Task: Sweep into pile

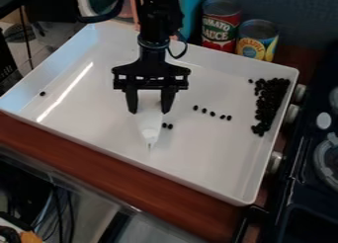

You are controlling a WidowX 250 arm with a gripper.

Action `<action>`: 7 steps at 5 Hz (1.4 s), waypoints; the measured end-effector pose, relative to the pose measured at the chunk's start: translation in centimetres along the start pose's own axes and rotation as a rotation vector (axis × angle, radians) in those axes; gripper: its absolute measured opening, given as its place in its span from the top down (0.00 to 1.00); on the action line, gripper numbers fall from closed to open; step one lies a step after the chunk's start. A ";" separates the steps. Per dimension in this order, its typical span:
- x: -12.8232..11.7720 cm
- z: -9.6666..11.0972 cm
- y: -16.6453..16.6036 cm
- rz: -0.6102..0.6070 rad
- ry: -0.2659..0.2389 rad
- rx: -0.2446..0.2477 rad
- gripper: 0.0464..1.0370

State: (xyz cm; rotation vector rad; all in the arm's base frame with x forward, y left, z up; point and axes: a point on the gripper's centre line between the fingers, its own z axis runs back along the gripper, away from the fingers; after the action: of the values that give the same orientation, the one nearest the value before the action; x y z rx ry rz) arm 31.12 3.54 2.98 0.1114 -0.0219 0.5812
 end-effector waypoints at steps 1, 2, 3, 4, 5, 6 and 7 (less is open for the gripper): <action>0.2 -0.4 -0.9 -0.004 -0.025 0.009 0.33; 0.0 -0.3 -1.7 0.000 -0.025 0.002 0.33; -0.3 0.0 -3.4 0.035 0.020 -0.033 0.33; -1.3 0.7 -5.9 0.033 0.068 -0.074 0.33; -2.0 1.3 -7.5 0.034 0.125 -0.093 0.33; -2.4 1.7 -8.2 0.034 0.142 -0.106 0.33; -2.2 2.7 -9.4 0.038 0.123 -0.131 0.33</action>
State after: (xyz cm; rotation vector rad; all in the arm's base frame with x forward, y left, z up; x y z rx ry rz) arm 34.50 -5.71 4.59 -0.0522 0.0578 0.6221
